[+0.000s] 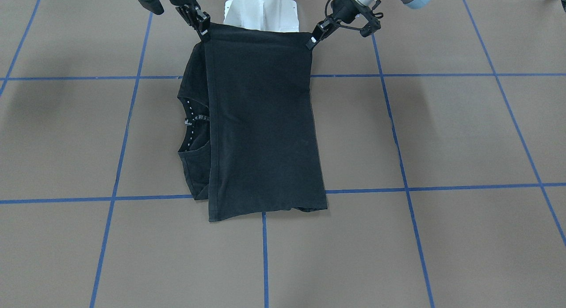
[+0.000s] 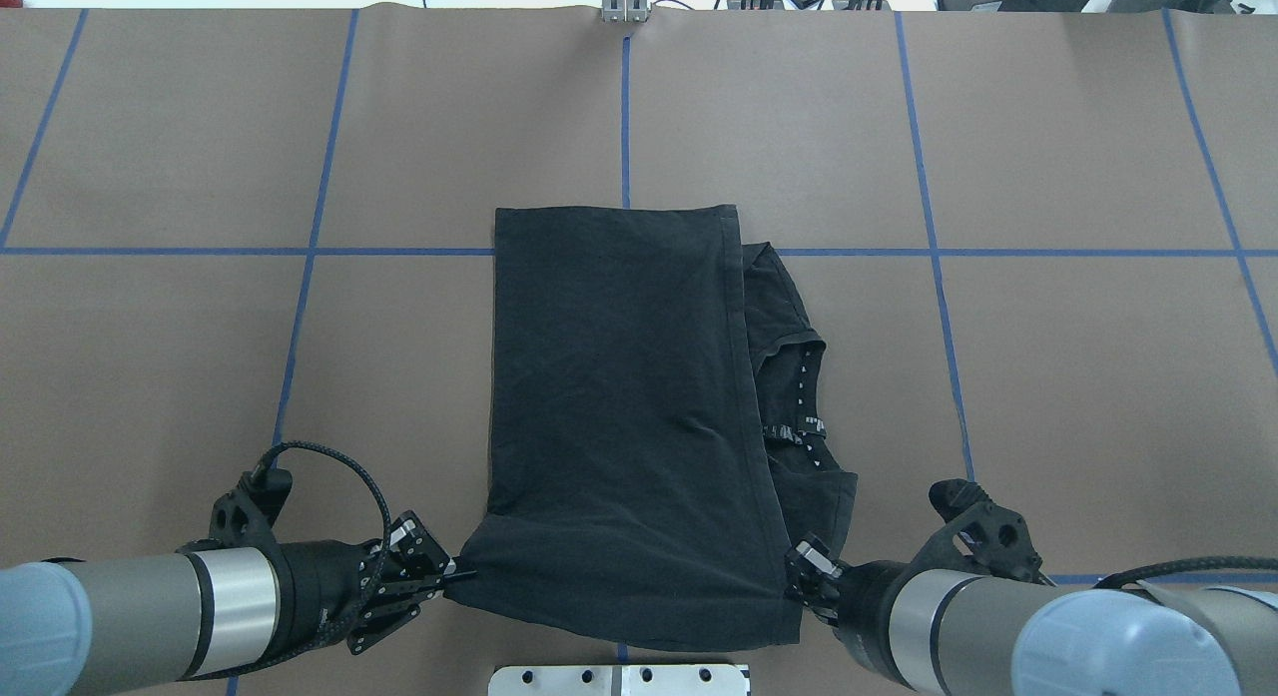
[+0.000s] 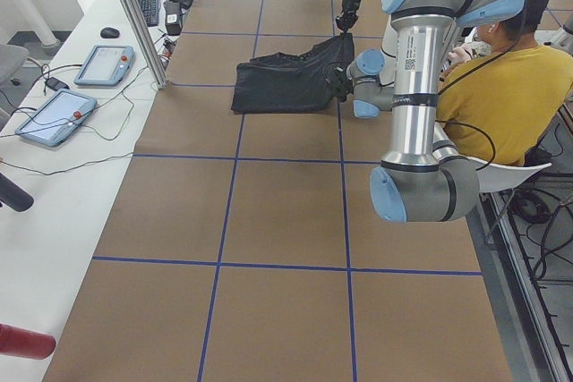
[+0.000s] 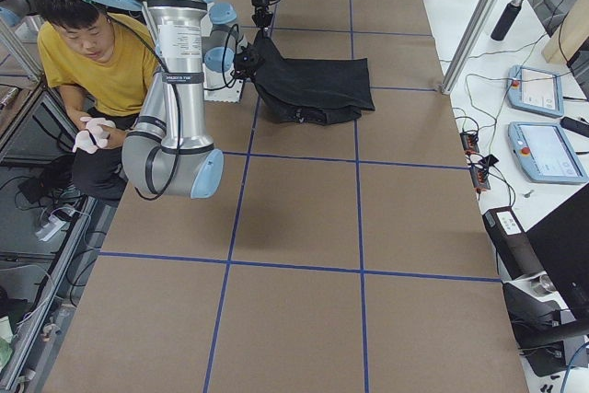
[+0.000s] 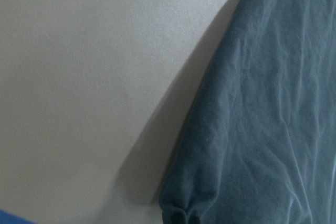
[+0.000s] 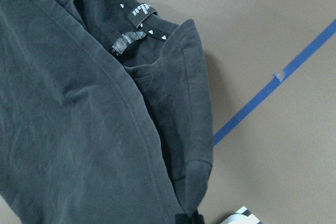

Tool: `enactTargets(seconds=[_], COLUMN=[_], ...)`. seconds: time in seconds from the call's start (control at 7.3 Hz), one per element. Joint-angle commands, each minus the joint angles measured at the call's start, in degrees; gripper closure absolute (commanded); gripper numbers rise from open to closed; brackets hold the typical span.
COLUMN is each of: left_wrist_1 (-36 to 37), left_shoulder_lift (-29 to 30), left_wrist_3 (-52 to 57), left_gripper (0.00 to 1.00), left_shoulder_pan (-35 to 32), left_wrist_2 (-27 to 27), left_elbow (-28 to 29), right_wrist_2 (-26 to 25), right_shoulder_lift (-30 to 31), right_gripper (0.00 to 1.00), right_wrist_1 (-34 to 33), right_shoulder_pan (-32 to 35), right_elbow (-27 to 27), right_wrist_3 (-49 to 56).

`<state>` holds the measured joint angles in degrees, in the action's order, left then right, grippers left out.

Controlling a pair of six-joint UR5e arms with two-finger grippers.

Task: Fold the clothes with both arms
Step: 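Lift both near corners and fold them over toward the far edge, then release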

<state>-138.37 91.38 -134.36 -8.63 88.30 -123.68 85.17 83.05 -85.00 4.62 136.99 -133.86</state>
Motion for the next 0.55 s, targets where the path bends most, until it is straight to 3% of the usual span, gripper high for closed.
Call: enactTargets(seconds=[0.0, 0.14, 0.41], left_wrist_1=[0.2, 1.2, 1.2], left_shoulder_lift=[0.9, 3.7, 11.4], left_wrist_3=[-2.0, 2.9, 5.3], left_gripper=[1.0, 1.0, 1.0], left_shoulder_pan=[-6.9, -12.2, -18.1], left_wrist_2=[0.2, 4.0, 6.0], left_elbow=[-0.3, 1.7, 11.6], right_wrist_2=[3.6, 9.1, 16.8], right_shoulder_lift=[-1.0, -3.8, -13.7], right_gripper=[1.0, 1.0, 1.0], right_wrist_1=[-2.1, -2.1, -1.9], right_shoulder_pan=[7.5, 14.6, 24.5], right_elbow=[0.9, -1.4, -13.1], right_wrist_3=[0.6, 1.8, 5.4])
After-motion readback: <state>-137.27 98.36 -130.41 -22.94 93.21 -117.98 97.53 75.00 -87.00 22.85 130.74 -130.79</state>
